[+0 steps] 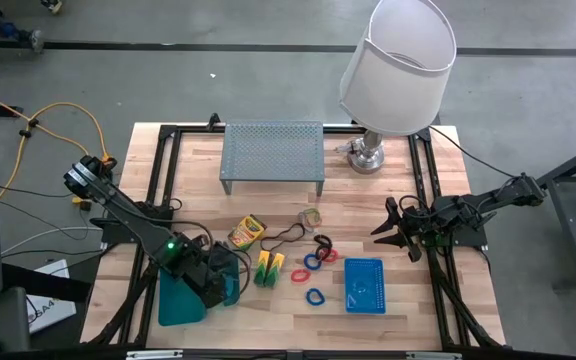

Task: Pick & Place Office Desk Supplies
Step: Put the gray rubber band into the green bin

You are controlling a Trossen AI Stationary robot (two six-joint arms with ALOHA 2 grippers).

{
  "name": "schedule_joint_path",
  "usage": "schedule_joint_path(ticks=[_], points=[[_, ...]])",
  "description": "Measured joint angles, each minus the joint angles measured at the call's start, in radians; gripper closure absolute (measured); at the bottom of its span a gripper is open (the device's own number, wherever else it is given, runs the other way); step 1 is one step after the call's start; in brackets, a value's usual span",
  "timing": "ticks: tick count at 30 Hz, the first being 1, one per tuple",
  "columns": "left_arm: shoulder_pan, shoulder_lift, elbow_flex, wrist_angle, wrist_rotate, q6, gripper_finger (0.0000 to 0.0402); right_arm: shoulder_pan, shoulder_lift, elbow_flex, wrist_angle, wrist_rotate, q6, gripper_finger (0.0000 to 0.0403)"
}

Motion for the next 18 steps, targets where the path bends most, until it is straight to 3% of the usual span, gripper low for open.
schedule_joint_path(ticks=[9, 18], points=[[-0.007, -0.048, 0.000, -0.069, -0.026, -0.102, 0.0230, 0.000, 0.000, 0.000, 0.000, 0.000, 0.000, 0.0309], [-0.043, -0.037, -0.022, -0.003, -0.031, -0.181, 0.0230, 0.000, 0.000, 0.000, 0.000, 0.000, 0.000, 0.0309]])
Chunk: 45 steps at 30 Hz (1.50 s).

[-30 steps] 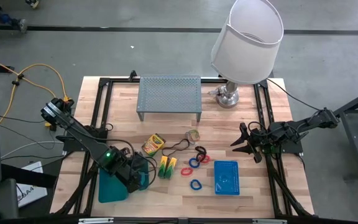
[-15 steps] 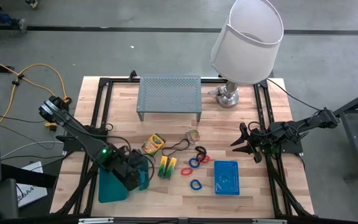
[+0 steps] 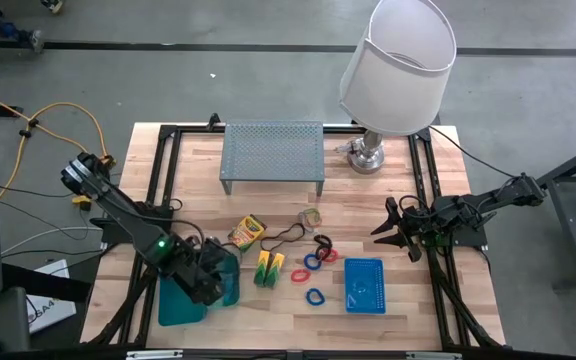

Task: Pick & Place Office Desk Supplies
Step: Put the gray rubber band into the green bin, then put the black rubber band into the green bin

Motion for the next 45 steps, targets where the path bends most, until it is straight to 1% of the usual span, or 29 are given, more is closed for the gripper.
schedule_joint_path(ticks=[8, 13, 19, 26, 37, 41, 45], points=[[-0.034, 0.009, -0.086, 0.191, 0.007, -0.058, 0.0229, 0.000, 0.000, 0.000, 0.000, 0.000, 0.000, 0.0309], [-0.060, 0.010, -0.151, 0.249, 0.008, -0.120, 0.0229, 0.000, 0.000, 0.000, 0.000, 0.000, 0.000, 0.0309], [-0.082, 0.010, -0.206, 0.345, -0.003, -0.161, 0.0229, 0.000, 0.000, 0.000, 0.000, 0.000, 0.000, 0.0309], [-0.084, 0.010, -0.309, 0.566, -0.010, -0.167, 0.0229, 0.000, 0.000, 0.000, 0.000, 0.000, 0.000, 0.0309], [-0.076, -0.011, -0.315, 0.583, -0.019, -0.100, 0.0230, 0.000, 0.000, 0.000, 0.000, 0.000, 0.000, 0.0309], [-0.054, -0.044, -0.314, 0.539, -0.019, -0.050, 0.0230, 0.000, 0.000, 0.000, 0.000, 0.000, 0.000, 0.0309], [-0.016, -0.089, -0.314, 0.461, -0.019, 0.004, 0.0230, 0.000, 0.000, 0.000, 0.000, 0.000, 0.000, 0.0309]])
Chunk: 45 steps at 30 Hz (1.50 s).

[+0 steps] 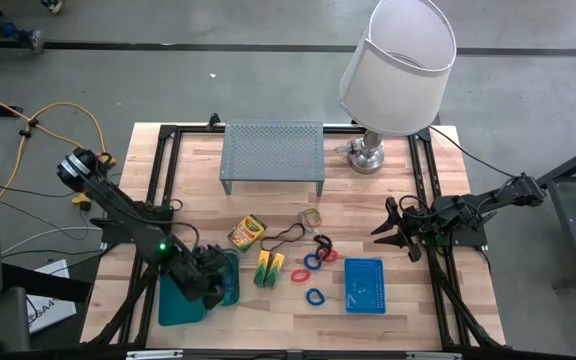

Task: Pick & Place Office Desk Supplies
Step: Put the black rubber band into the green bin

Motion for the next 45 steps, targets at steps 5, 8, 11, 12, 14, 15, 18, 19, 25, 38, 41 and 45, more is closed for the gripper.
schedule_joint_path(ticks=[5, 8, 11, 12, 14, 15, 18, 19, 25, 38, 41, 45], points=[[0.082, -0.059, 0.000, -0.067, 0.001, 0.101, 0.0230, 0.000, 0.000, 0.000, 0.000, 0.000, 0.000, 0.0309], [0.151, -0.079, 0.001, -0.075, 0.024, 0.192, 0.0230, 0.000, 0.000, 0.000, 0.000, 0.000, 0.000, 0.0309], [0.235, -0.082, 0.001, -0.074, 0.078, 0.275, 0.0230, 0.000, 0.000, 0.000, 0.000, 0.000, 0.000, 0.0309], [0.266, -0.082, 0.001, -0.074, 0.100, 0.295, 0.0230, 0.000, 0.000, 0.000, 0.000, 0.000, 0.000, 0.0309], [0.322, -0.082, 0.001, -0.073, 0.148, 0.323, 0.0230, 0.000, 0.000, 0.000, 0.000, 0.000, 0.000, 0.0309], [0.349, -0.082, 0.001, -0.073, 0.166, 0.332, 0.0230, 0.000, 0.000, 0.000, 0.000, 0.000, 0.000, 0.0309], [0.416, -0.082, 0.001, -0.073, 0.211, 0.348, 0.0230, 0.000, 0.000, 0.000, 0.000, 0.000, 0.000, 0.0309], [0.437, -0.082, 0.001, -0.072, 0.226, 0.357, 0.0230, 0.000, 0.000, 0.000, 0.000, 0.000, 0.000, 0.0309], [0.530, -0.082, 0.001, -0.052, 0.291, 0.396, 0.0230, 0.000, 0.000, 0.000, 0.000, 0.000, 0.000, 0.0309], [0.574, -0.082, 0.001, -0.009, 0.302, 0.415, 0.0230, 0.000, 0.000, 0.000, 0.000, 0.000, 0.000, 0.0309], [0.574, -0.082, 0.001, -0.009, 0.294, 0.415, 0.0230, 0.000, 0.000, 0.000, 0.000, 0.000, 0.000, 0.0309], [0.574, -0.079, 0.001, -0.009, 0.288, 0.447, 0.0230, 0.000, 0.000, 0.000, 0.000, 0.000, 0.000, 0.0309]])
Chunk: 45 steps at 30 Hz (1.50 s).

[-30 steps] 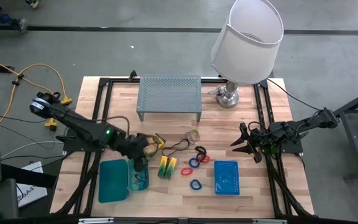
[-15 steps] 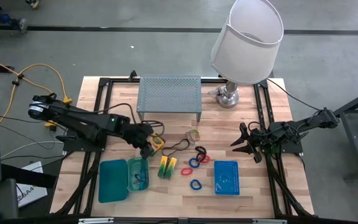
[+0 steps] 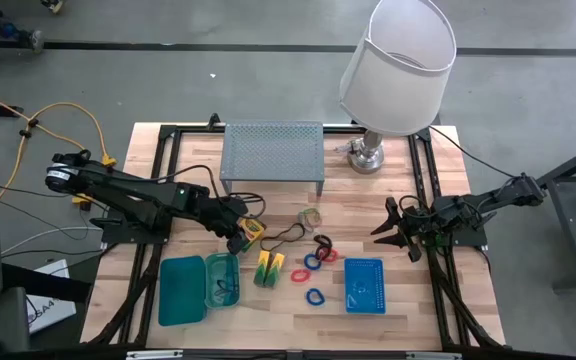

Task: Pick & Place Office Desk Supplies
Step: Put the black rubber band into the green bin

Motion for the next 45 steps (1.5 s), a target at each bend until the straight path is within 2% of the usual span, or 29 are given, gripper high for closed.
schedule_joint_path(ticks=[5, 11, 30, 36, 45], points=[[0.015, 0.027, 0.007, 0.001, -0.006, 0.029, 0.0230, 0.000, 0.000, 0.000, 0.000, 0.000, 0.000, 0.0309], [0.062, 0.076, 0.076, 0.000, 0.005, 0.122, 0.0230, 0.000, 0.000, 0.000, 0.000, 0.000, 0.000, 0.0309], [0.152, 0.461, 0.482, -0.136, -0.003, 0.436, 0.0230, 0.000, 0.000, 0.000, 0.000, 0.000, 0.000, 0.0309], [0.164, 0.554, 0.577, -0.158, -0.067, 0.464, 0.0230, 0.000, 0.000, 0.000, 0.000, 0.000, 0.000, 0.0309], [0.157, 0.603, 0.598, -0.162, -0.177, 0.456, 0.0230, 0.000, 0.000, 0.000, -0.001, 0.000, 0.000, 0.0309]])
